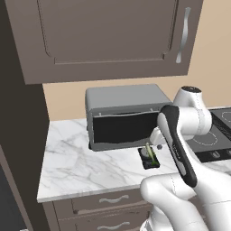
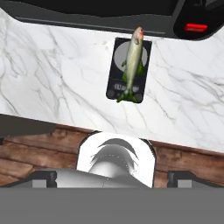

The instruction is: Take the fish from the fridge and place it on the digital scale on the counter by the fridge. Wait a few seconds for a reading, then move it to the plate on the dining counter.

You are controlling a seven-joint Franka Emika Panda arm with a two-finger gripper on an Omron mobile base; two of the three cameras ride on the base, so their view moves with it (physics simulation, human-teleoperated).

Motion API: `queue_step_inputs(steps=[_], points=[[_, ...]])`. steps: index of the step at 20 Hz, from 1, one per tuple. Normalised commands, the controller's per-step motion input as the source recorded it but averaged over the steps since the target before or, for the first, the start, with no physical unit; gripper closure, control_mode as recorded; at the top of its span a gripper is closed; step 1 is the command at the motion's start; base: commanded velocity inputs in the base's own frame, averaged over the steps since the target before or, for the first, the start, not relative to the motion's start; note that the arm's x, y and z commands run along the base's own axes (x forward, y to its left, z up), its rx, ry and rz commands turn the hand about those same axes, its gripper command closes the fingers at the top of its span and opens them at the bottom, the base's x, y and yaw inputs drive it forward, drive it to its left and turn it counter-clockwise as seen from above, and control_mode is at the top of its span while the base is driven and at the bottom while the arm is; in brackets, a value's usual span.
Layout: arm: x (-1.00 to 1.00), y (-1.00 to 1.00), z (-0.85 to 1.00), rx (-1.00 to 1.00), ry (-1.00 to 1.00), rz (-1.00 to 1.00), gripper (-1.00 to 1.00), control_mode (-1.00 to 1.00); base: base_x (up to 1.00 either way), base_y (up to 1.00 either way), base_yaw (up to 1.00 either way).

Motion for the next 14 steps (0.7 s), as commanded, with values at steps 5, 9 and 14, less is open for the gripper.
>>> queue_step_inputs(steps=[5, 9, 14], points=[[0.66, 0.00, -0.31, 0.00, 0.00, 0.00, -1.00, -1.00, 0.00, 0.00, 0.00], [1.00, 0.00, -0.71, 0.00, 0.00, 0.00, -1.00, -1.00, 0.00, 0.00, 0.00], [0.94, 0.00, -0.69, 0.00, 0.00, 0.00, -1.00, -1.00, 0.00, 0.00, 0.00]])
